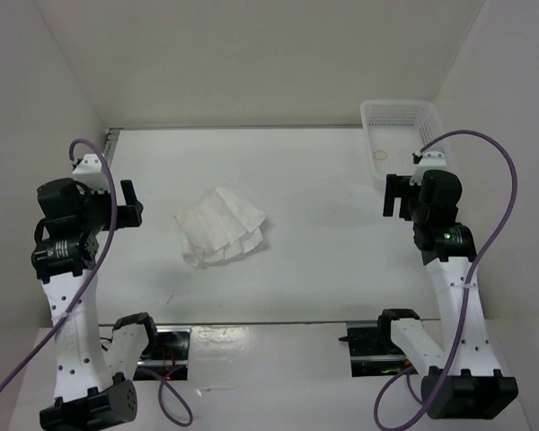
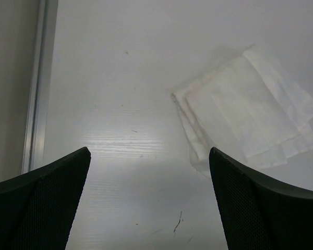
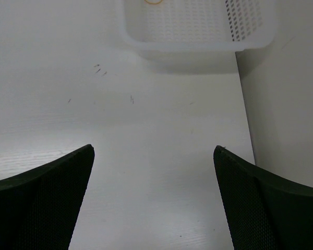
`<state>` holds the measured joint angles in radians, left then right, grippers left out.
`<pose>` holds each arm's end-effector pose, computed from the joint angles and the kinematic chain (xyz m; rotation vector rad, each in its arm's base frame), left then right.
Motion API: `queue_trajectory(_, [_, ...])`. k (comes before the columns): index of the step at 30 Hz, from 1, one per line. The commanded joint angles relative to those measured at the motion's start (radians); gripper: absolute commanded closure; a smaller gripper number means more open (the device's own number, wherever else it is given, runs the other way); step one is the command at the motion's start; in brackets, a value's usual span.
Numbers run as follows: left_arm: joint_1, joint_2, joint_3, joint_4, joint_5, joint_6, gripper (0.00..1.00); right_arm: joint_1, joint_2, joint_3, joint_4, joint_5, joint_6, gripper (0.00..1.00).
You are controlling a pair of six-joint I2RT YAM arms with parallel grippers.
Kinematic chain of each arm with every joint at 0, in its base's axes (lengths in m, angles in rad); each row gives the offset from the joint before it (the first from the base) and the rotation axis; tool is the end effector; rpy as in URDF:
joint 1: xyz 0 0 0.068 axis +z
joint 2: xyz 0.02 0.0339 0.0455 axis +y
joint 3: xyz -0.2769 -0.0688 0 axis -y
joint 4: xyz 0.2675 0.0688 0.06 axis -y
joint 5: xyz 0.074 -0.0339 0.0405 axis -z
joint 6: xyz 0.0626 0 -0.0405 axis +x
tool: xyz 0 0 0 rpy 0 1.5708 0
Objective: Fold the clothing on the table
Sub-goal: Fold the skirt
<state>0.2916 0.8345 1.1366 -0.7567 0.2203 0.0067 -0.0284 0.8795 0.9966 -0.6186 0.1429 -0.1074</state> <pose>0.1887 0.0424 0.3962 -0.1479 2.0083 -0.0333 0.2210 -0.0152 0.3523 0.0059 2.0748 -0.2313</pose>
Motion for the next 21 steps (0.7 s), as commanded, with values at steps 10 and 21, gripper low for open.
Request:
queue_trajectory(10, [0.084,0.049,-0.080,0.079,0.079,0.038,0.00,-0.004,-0.039,-0.012,0.030,0.015,0.011,0.01])
queue_trajectory(21, [0.084,0.031,-0.080,0.079,0.090,0.038,0.00,-0.004,-0.048,-0.012,0.020,-0.019,-0.009,0.01])
